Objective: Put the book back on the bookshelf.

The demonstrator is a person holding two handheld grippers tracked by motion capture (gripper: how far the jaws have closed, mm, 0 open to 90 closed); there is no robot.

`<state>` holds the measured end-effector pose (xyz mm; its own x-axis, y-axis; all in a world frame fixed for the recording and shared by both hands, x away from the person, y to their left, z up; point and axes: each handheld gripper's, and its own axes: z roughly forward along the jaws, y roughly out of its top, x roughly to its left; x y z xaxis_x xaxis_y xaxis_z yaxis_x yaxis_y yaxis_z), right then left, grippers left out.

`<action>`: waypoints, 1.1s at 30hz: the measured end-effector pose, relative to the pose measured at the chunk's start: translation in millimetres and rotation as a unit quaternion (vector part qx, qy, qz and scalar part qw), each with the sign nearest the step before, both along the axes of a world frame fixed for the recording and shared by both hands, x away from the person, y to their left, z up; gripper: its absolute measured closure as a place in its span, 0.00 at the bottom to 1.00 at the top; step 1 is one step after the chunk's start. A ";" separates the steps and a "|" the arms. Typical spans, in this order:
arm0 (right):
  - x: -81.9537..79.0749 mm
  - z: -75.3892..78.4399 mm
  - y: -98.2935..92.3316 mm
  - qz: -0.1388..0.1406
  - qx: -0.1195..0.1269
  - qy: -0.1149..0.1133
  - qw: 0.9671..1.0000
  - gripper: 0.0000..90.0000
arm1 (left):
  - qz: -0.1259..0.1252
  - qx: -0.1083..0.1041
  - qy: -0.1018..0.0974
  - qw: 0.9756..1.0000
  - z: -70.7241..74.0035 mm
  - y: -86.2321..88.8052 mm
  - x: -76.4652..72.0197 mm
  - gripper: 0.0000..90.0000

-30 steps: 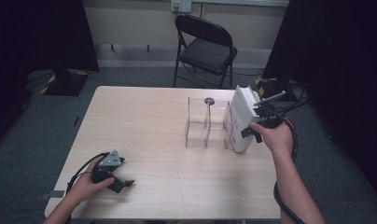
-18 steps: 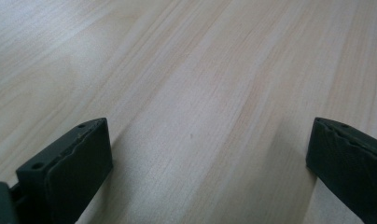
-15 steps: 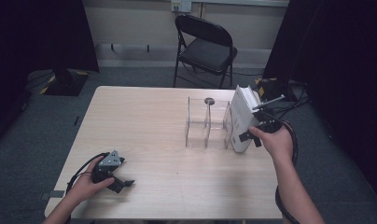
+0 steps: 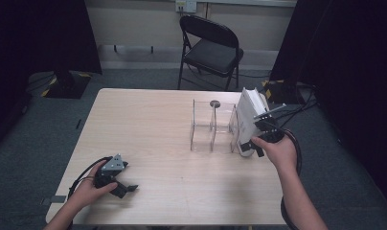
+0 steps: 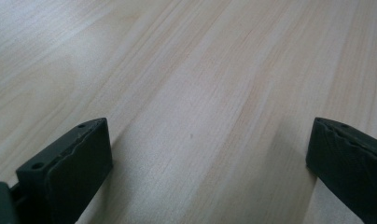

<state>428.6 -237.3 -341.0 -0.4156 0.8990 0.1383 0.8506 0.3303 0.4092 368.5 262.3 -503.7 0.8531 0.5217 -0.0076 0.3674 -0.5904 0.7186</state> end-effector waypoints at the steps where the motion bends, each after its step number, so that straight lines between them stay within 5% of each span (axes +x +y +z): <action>1: -0.3 -0.4 0.7 0.004 -0.001 -0.002 1.000 0.30 | -0.001 -0.001 -0.001 1.000 0.0 -0.1 0.0 0.00; 22: -6.9 -14.0 26.8 0.041 0.026 -0.008 0.999 0.24 | -0.001 -0.001 0.002 1.000 -0.2 -0.1 -0.1 0.00; 33: -9.2 -22.5 47.8 0.078 0.004 -0.016 0.997 0.23 | 0.000 -0.001 0.002 1.000 -0.2 -0.2 -0.1 0.00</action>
<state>419.4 -189.5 -363.6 -0.5549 0.8217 0.1301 0.7753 0.4540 0.4391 368.4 262.2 -503.9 0.8535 0.5209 -0.0128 0.3700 -0.5887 0.7187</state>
